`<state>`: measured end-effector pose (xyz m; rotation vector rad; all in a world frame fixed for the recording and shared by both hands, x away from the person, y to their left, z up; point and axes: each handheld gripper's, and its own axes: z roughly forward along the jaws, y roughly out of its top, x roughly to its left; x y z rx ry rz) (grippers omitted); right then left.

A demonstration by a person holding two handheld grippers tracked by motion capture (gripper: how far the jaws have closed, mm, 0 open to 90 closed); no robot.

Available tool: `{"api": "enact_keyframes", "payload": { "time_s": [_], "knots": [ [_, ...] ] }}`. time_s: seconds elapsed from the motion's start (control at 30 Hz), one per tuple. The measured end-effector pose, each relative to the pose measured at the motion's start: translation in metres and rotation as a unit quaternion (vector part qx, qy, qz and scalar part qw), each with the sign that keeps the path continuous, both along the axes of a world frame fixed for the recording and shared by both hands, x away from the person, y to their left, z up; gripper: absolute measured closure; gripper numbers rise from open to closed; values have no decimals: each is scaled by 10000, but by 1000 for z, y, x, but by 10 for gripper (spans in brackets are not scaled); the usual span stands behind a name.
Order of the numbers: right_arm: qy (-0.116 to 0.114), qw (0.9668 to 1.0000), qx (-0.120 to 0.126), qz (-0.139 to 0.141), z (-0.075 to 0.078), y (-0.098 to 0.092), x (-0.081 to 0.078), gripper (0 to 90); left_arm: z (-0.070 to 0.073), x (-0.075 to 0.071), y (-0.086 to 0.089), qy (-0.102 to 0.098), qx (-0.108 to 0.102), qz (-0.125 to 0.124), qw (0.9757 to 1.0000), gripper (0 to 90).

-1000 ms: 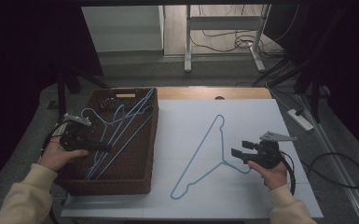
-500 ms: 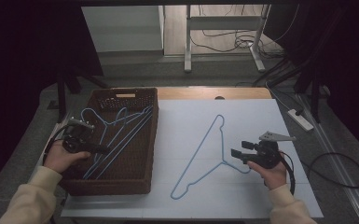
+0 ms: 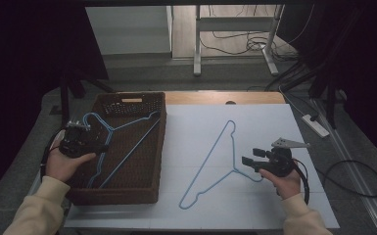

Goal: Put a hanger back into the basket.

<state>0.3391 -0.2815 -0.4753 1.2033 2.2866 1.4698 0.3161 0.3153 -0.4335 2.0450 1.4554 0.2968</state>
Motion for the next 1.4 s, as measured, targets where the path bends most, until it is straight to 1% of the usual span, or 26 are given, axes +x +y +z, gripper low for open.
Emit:
{"api": "enact_keyframes", "payload": {
  "time_s": [0.03, 0.07, 0.1, 0.13, 0.2, 0.3, 0.33, 0.4, 0.47, 0.7, 0.8, 0.9, 0.93, 0.97, 1.0, 1.03, 1.13, 1.17, 1.3, 1.33, 1.4],
  "knots": [
    [4, 10000, -4, -7, 0, 0, 0, 303, 2, -2, -1, -72, -30, -36, 10000, 424],
    [1, 10000, -14, -17, 0, -1, 0, 303, 7, -6, -4, -220, -128, -120, 9996, 412],
    [1, 10000, -14, -17, 0, -1, 0, 303, 7, -6, -4, -220, -128, -120, 9996, 408],
    [-5, 10000, -19, -21, 0, -1, 0, 303, 13, -11, -8, -407, -221, -200, 9987, 408],
    [-19, 10000, -34, -36, 0, -1, 0, 303, 19, -17, -13, -600, -327, -339, 9971, 391],
    [-22, 10000, -54, -46, 0, -2, 0, 303, 26, -25, -22, -796, -435, -502, 9946, 384],
    [-20, 10000, -63, -51, 0, -2, 0, 303, 28, -29, -27, -888, -502, -573, 9931, 380],
    [-28, 9999, -72, -69, 0, -2, 0, 303, 29, -33, -33, -946, -549, -656, 9918, 374],
    [-28, 9999, -74, -72, 0, -2, 0, 303, 30, -38, -41, -1045, -612, -715, 9901, 372],
    [-34, 9999, -102, -85, 0, -3, 0, 303, 30, -49, -69, -1200, -822, -1024, 9841, 362],
    [-39, 9999, -115, -84, 1, -3, 0, 303, 30, -52, -82, -1275, -687, -1092, 9834, 358],
    [-39, 9999, -126, -86, 0, -3, 0, 303, 28, -55, -97, -1270, -688, -1252, 9816, 354],
    [-36, 9999, -136, -78, 0, -3, 0, 303, 26, -56, -106, -1251, -678, -1329, 9809, 352],
    [-36, 9999, -136, -78, 0, -3, 0, 303, 26, -56, -106, -1251, -678, -1329, 9809, 350],
    [-37, 9999, -137, -80, 0, -2, 0, 303, 24, -55, -113, -1200, -710, -1400, 9803, 350],
    [-47, 9999, -143, -81, 0, -2, 0, 303, 23, -55, -118, -1178, -733, -1411, 9802, 346],
    [-43, 9998, -157, -78, 0, -2, 0, 303, 18, -54, -130, -1141, -760, -1509, 9790, 342],
    [-40, 9998, -163, -76, 0, -2, 0, 303, 17, -53, -132, -1133, -762, -1551, 9784, 342],
    [-36, 9998, -186, -73, 0, -2, 0, 303, 15, -52, -136, -1117, -803, -1576, 9779, 340],
    [-35, 9998, -193, -73, 0, -2, 0, 303, 16, -53, -135, -1131, -864, -1584, 9771, 340],
    [-37, 9998, -199, -75, 0, -2, 0, 303, 17, -54, -135, -1144, -901, -1582, 9766, 339]
  ]
}}
